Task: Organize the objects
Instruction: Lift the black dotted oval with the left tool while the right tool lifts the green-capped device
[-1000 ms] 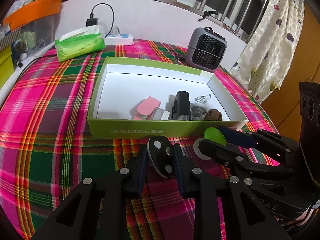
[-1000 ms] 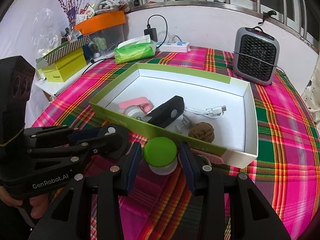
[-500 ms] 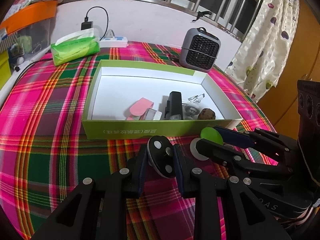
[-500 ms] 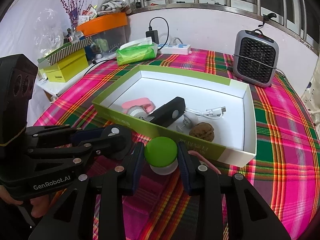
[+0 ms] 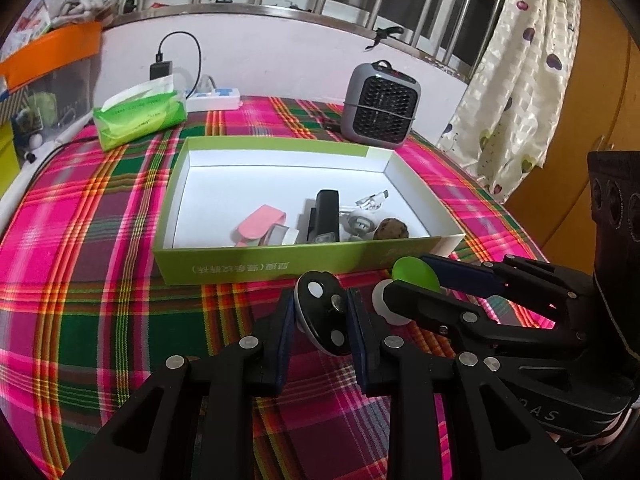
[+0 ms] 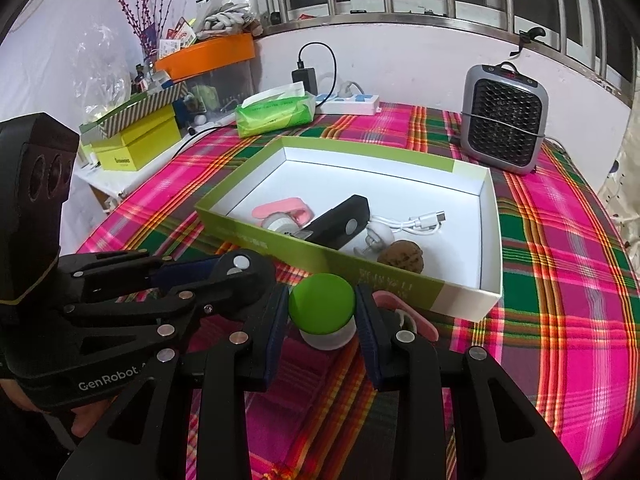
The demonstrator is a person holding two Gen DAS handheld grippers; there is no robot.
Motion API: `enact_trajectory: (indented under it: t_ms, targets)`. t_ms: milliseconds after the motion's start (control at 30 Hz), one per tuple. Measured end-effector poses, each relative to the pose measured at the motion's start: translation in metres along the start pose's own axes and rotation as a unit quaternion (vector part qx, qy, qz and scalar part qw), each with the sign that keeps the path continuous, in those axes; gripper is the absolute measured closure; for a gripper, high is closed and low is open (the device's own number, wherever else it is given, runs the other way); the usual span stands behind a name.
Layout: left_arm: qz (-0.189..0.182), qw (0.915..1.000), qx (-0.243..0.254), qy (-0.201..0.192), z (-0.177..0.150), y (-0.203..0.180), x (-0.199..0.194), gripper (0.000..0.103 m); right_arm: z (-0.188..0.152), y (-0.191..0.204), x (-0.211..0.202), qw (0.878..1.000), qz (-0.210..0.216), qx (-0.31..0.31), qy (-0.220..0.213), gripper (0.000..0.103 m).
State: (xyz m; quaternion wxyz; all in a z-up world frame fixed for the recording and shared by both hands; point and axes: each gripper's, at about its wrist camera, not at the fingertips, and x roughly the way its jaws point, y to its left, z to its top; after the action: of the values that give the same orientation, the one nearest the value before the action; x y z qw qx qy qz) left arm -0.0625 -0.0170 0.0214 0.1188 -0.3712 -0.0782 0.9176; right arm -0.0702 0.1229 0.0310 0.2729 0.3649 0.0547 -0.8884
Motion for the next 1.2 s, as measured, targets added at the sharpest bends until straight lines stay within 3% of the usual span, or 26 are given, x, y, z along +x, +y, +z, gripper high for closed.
enact_trajectory:
  t_ms: [1200]
  targets:
    - [0.02,0.999,0.024,-0.031,0.019,-0.019,-0.024,0.08,0.015,-0.002,-0.026,0.999,-0.005,-0.007,-0.039,0.068]
